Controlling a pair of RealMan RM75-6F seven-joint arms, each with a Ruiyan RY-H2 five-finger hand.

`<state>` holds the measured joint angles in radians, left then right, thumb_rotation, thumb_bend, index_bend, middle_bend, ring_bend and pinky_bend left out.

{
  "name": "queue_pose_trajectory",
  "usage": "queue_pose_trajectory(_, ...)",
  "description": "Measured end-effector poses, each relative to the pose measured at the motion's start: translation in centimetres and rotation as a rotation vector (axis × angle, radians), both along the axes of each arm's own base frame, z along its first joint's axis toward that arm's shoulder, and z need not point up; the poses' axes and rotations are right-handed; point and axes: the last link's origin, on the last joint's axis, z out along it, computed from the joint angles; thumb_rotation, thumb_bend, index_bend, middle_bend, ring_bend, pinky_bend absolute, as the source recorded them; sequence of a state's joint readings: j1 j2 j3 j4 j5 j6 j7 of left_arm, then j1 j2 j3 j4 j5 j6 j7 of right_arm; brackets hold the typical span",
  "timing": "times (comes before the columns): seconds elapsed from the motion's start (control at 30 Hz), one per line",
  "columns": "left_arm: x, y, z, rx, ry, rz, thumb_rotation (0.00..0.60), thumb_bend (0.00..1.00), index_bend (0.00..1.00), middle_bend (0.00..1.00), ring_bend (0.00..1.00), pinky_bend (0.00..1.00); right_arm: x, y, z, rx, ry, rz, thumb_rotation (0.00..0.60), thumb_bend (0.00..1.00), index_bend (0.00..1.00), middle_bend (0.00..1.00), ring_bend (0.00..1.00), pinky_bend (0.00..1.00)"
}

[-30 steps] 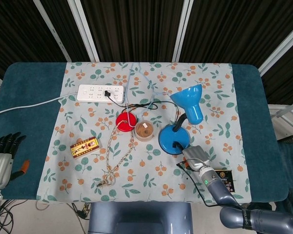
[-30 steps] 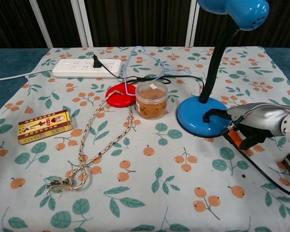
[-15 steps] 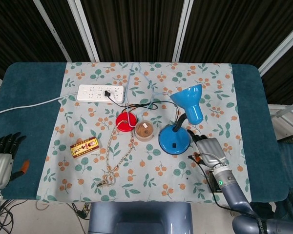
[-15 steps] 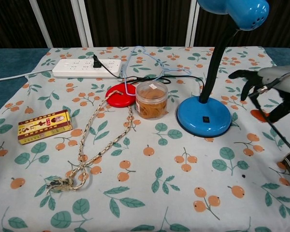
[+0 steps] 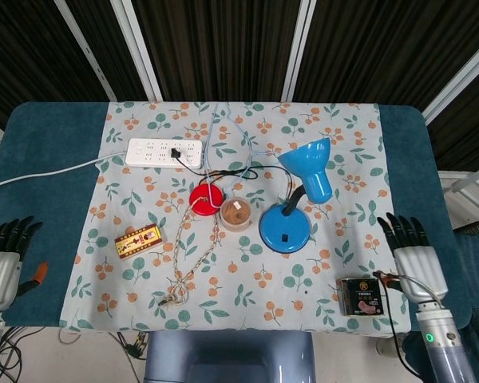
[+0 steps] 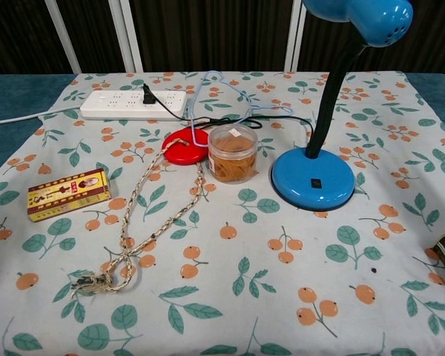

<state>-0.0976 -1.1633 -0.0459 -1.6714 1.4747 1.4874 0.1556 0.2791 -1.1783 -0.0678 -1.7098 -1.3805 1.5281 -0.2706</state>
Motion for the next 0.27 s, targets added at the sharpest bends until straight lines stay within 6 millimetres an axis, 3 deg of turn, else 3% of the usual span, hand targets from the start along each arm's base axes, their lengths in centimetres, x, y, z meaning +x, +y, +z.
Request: queue_pose_trajectory(0.27, 0.0, 0.0, 0.0, 0.007, 0.003, -0.005, 0.6, 0.36, 0.14, 0.07, 0.05, 0.09, -3.5, 2.7, 1.3, -0.074, 0.03, -0.044, 0.6, 0.21, 0.05, 0.06, 0.01, 0.0)
